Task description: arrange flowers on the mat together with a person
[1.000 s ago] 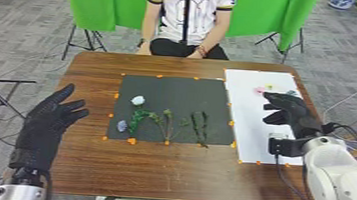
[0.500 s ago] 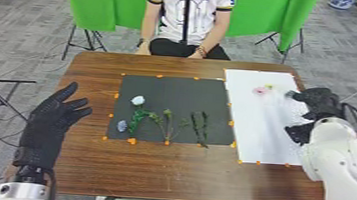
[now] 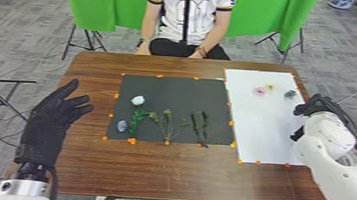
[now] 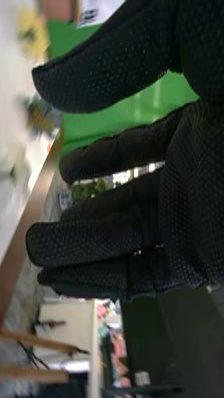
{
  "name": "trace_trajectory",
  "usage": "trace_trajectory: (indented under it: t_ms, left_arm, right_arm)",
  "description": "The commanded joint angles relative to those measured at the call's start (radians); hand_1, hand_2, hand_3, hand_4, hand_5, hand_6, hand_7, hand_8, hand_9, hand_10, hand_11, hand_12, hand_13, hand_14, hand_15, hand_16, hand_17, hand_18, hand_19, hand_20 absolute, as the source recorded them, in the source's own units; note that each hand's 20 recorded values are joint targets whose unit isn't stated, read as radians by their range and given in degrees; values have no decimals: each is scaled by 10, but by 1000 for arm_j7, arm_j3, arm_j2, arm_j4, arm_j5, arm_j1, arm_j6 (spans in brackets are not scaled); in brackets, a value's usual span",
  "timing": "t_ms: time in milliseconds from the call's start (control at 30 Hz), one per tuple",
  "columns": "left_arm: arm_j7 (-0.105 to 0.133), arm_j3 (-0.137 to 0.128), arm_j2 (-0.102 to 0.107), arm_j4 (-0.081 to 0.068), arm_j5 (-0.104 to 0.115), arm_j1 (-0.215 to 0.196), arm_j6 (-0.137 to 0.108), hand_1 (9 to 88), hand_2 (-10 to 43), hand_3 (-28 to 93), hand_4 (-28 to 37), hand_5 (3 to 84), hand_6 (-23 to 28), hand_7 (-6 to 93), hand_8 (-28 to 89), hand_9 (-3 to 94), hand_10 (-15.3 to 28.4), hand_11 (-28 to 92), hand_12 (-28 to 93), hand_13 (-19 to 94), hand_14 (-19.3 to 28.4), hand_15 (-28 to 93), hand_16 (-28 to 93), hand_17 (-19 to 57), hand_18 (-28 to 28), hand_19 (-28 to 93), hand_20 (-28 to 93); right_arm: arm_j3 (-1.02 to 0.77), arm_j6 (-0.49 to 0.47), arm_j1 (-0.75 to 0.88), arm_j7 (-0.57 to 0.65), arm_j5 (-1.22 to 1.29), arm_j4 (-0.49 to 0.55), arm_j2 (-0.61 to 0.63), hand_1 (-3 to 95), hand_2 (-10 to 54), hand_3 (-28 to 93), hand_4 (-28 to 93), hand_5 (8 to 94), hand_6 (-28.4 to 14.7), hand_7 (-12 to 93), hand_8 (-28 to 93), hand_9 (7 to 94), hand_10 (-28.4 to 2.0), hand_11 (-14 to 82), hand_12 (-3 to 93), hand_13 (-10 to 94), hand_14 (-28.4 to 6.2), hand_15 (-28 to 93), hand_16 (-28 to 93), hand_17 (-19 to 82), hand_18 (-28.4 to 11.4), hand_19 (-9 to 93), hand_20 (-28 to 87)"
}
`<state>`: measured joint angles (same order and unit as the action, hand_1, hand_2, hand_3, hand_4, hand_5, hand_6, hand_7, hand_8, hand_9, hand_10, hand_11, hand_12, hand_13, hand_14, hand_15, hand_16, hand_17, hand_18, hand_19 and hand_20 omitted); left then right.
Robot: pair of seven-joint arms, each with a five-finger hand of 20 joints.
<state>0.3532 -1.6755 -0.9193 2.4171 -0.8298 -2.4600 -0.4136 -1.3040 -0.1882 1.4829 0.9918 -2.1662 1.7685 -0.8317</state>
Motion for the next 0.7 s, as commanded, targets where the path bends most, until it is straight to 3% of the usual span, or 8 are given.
trace_trajectory:
  t_ms: [33, 267, 433, 467, 567, 633, 700]
  left_arm:
    - [-14, -1, -5, -6, -2, -8, 12, 222, 26, 790, -283, 334, 64, 162, -109, 345, 198, 277, 114, 244, 273, 558, -97, -96, 228, 489, 152]
    - [10, 2, 10, -10, 13, -4, 2, 222, 26, 791, -283, 333, 64, 163, -109, 345, 199, 277, 113, 244, 274, 558, -97, -96, 227, 489, 151]
    - [17, 7, 15, -11, 17, -3, -4, 221, 26, 792, -283, 334, 64, 163, -109, 345, 199, 277, 113, 244, 273, 558, -97, -96, 228, 490, 151]
    - [8, 6, 10, -11, 15, -3, 1, 221, 26, 792, -283, 333, 64, 163, -109, 345, 199, 277, 114, 244, 274, 558, -97, -96, 228, 490, 151]
    - [8, 5, 9, -12, 14, 0, 2, 221, 26, 793, -283, 334, 64, 163, -109, 346, 198, 277, 113, 244, 273, 559, -97, -96, 228, 489, 151]
    - [11, 2, 8, -10, 17, -7, -1, 222, 26, 792, -283, 334, 64, 163, -109, 346, 199, 278, 113, 244, 273, 558, -97, -96, 228, 489, 151]
    - [14, -2, 11, -9, 18, -14, -3, 221, 26, 793, -283, 334, 64, 163, -109, 346, 199, 278, 113, 244, 273, 558, -97, -96, 227, 489, 151]
  right_arm:
    - [35, -34, -25, -5, -9, -63, 19, 401, -62, 724, -235, 488, -32, 115, -103, 468, -218, 143, 144, 527, -186, 658, 66, 309, -233, 859, -44]
    - [139, 27, -93, -30, -56, -130, 36, 445, -91, 719, -260, 536, -12, 141, -117, 538, -184, 159, 141, 596, -149, 617, 82, 347, -216, 859, -110]
    - [206, 86, -121, -49, -115, -165, 41, 467, -95, 714, -276, 585, 5, 151, -122, 586, -158, 175, 141, 634, -128, 596, 92, 359, -210, 847, -115]
    - [216, 110, -118, -49, -138, -170, 43, 472, -95, 711, -277, 595, 9, 153, -123, 598, -154, 177, 141, 641, -124, 592, 95, 364, -207, 844, -114]
    - [235, 170, -109, -42, -179, -173, 51, 527, -95, 652, -281, 685, 18, 152, -55, 680, -127, 178, 156, 698, -99, 566, 125, 401, -183, 840, -112]
    - [245, 182, -111, -41, -202, -177, 52, 574, -95, 610, -282, 799, 27, 145, -6, 810, -99, 124, 241, 761, -73, 547, 158, 439, -165, 856, -128]
    - [248, 204, -109, -41, -217, -176, 52, 589, -95, 600, -282, 833, 33, 144, 4, 869, -88, 128, 279, 790, -56, 548, 171, 453, -159, 869, -133]
